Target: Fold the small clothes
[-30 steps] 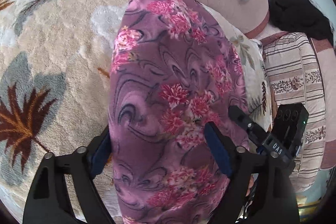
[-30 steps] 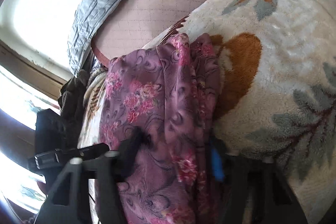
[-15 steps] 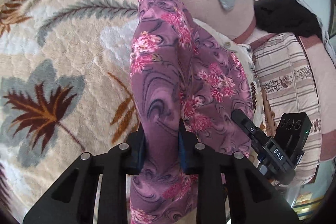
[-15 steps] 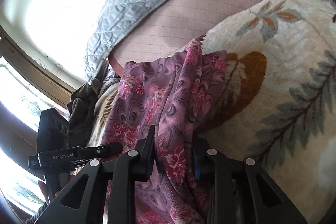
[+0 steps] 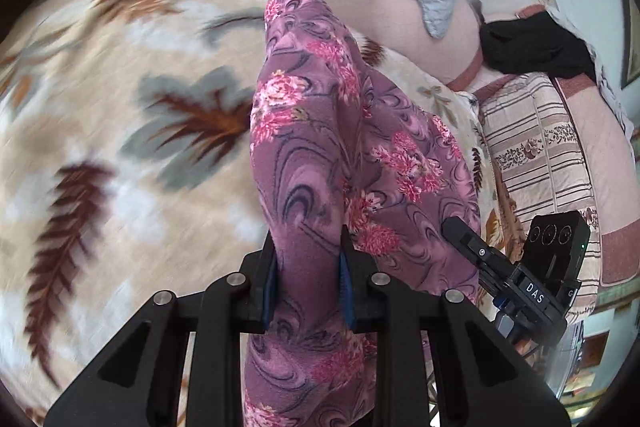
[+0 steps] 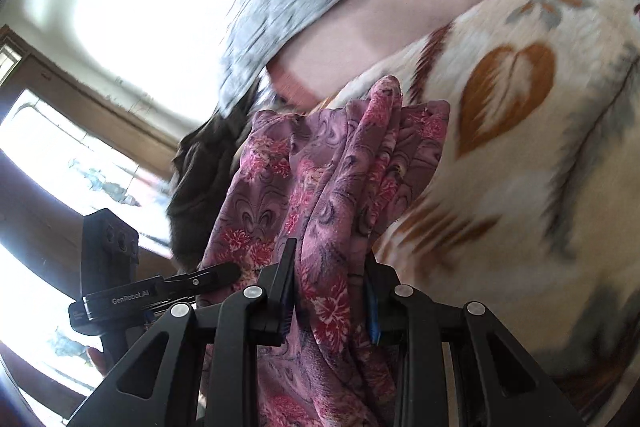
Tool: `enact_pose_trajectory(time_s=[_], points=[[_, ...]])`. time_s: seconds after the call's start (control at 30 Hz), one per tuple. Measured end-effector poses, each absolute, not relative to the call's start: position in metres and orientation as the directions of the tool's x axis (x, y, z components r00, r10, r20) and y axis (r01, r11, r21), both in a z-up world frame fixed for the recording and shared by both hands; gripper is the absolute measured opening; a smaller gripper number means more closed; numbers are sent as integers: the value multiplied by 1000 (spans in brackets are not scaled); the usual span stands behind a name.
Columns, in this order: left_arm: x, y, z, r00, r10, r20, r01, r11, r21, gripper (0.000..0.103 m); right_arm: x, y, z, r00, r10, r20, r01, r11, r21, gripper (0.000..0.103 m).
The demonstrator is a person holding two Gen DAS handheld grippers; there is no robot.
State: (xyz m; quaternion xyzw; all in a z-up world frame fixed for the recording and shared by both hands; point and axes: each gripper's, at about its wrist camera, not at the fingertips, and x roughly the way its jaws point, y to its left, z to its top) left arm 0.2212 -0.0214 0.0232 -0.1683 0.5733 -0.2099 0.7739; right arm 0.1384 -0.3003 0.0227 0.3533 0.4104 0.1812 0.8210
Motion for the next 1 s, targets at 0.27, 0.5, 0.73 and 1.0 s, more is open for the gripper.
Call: enact_pose_trajectory(time_s=[0.27,0.5,0.73,1.0], points=[[179,42,-31,187,-480,-857,-4,872,-489,25,114,-239,-29,479,617,-624,33,698,716,28],[167,63,-20,237,-495,-836,33,864,-503,32,102,-260,-26,527,536,-660,107,729,677,33],[218,23,1,288,-469,-835,106,882,-459,42,143,-266,-10,603,499,-622,110,721,684,35],[277,-7,-23,295,-352,-889,120,936,-331,42,180,-253,-19,612,474,-633,40,781,624,4]])
